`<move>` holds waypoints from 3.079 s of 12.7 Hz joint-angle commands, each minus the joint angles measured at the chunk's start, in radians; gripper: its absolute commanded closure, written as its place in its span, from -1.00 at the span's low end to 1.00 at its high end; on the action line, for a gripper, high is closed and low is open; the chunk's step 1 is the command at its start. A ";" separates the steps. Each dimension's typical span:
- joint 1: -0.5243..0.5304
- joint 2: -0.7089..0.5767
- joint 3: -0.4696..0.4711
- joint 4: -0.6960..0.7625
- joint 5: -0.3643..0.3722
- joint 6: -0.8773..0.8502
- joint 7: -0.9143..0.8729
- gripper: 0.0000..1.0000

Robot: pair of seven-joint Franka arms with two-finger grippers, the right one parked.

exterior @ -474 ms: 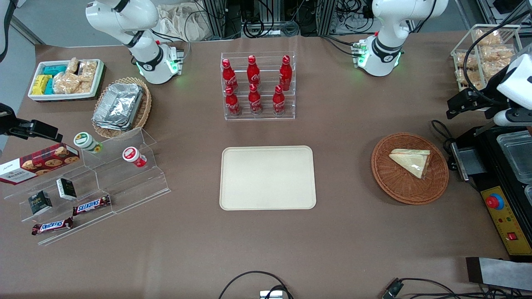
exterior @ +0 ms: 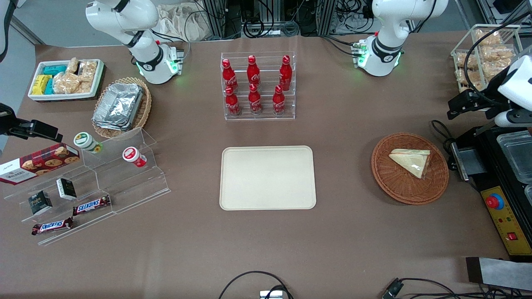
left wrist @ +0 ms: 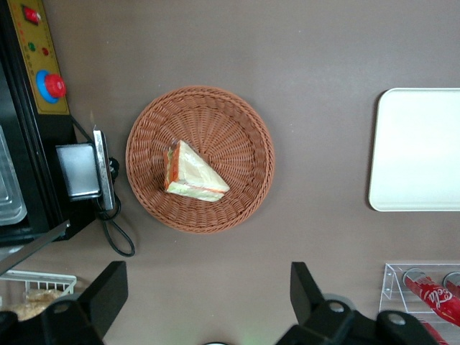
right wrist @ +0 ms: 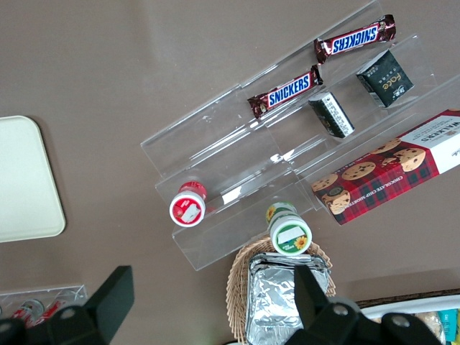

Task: Place sandwich from basket to tray
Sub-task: 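Move the left gripper over the wrapped sandwich in the wicker basket, then lower the left gripper onto the sandwich and close on it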

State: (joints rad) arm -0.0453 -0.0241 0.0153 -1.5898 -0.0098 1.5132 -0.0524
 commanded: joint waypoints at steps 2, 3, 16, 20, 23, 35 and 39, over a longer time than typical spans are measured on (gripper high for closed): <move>-0.002 0.036 0.029 -0.025 0.013 0.001 -0.069 -1.00; -0.002 0.036 0.041 -0.056 0.014 0.031 -0.102 -1.00; 0.128 -0.146 0.055 -0.754 0.002 0.642 -0.279 -1.00; 0.148 -0.146 0.058 -0.880 -0.010 0.817 -0.280 -1.00; 0.156 -0.110 0.058 -0.918 -0.024 0.918 -0.284 -1.00; 0.145 0.055 0.054 -0.918 -0.255 1.157 -0.285 -1.00; 0.116 0.105 0.049 -0.920 -0.298 1.234 -0.287 -1.00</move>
State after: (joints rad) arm 0.0962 0.0470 0.0711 -2.5083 -0.2726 2.6870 -0.3272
